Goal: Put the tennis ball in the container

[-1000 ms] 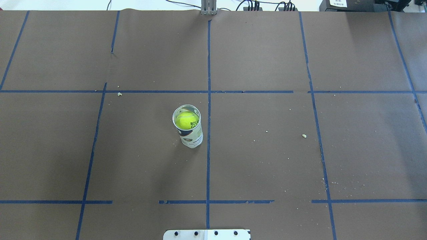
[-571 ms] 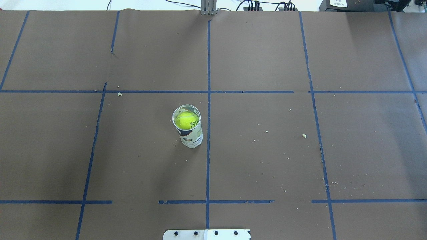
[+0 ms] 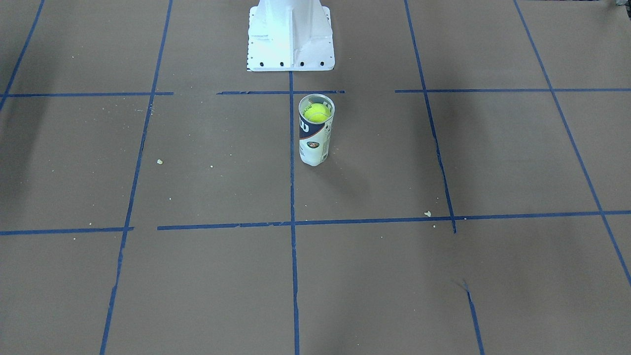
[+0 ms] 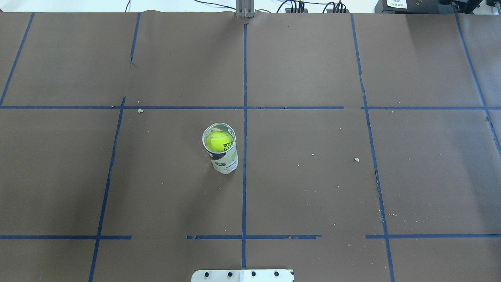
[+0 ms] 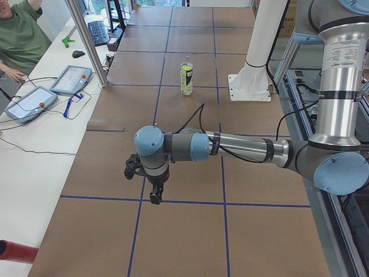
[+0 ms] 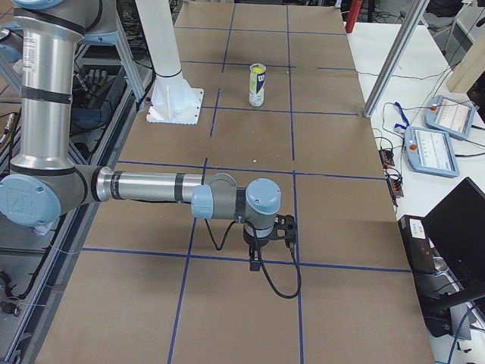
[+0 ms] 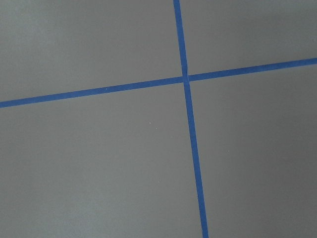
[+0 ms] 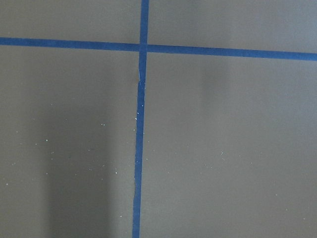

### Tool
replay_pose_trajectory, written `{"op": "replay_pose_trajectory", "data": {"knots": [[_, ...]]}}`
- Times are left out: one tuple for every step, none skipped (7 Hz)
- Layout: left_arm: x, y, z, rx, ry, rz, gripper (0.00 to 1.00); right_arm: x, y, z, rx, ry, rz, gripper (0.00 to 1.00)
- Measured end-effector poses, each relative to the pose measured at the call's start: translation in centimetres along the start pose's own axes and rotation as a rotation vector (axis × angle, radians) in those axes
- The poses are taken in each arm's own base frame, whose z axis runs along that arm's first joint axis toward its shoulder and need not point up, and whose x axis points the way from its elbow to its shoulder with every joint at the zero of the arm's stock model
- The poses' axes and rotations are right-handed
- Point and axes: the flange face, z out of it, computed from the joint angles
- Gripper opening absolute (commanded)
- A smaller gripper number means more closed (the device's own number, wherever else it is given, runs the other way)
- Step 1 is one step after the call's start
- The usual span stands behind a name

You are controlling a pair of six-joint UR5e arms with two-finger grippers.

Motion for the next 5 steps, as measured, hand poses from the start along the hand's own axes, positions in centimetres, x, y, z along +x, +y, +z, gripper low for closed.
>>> {"op": "replay_pose_trajectory", "data": {"knots": [[0.29,-0.35,-0.33,0.007,-0.002,0.009,1.00,0.00,0.00,0.00,0.000,0.000,0.000,1.00],[0.50,-0.55,-0.55,0.011,-0.001,0.016,1.00,-0.01,0.00,0.00,0.000,0.000,0.000,1.00],[0.71,-0.71,-0.77,0.017,0.002,0.021,1.00,-0.01,0.00,0.00,0.000,-0.001,0.000,1.00],[0.88,-0.83,-1.01,0.021,0.001,0.025,1.00,0.00,0.00,0.00,0.000,0.000,0.000,1.00],[0.97,-0.87,-1.16,0.024,0.001,0.027,1.00,0.00,0.00,0.00,0.000,0.000,0.000,1.00]]}}
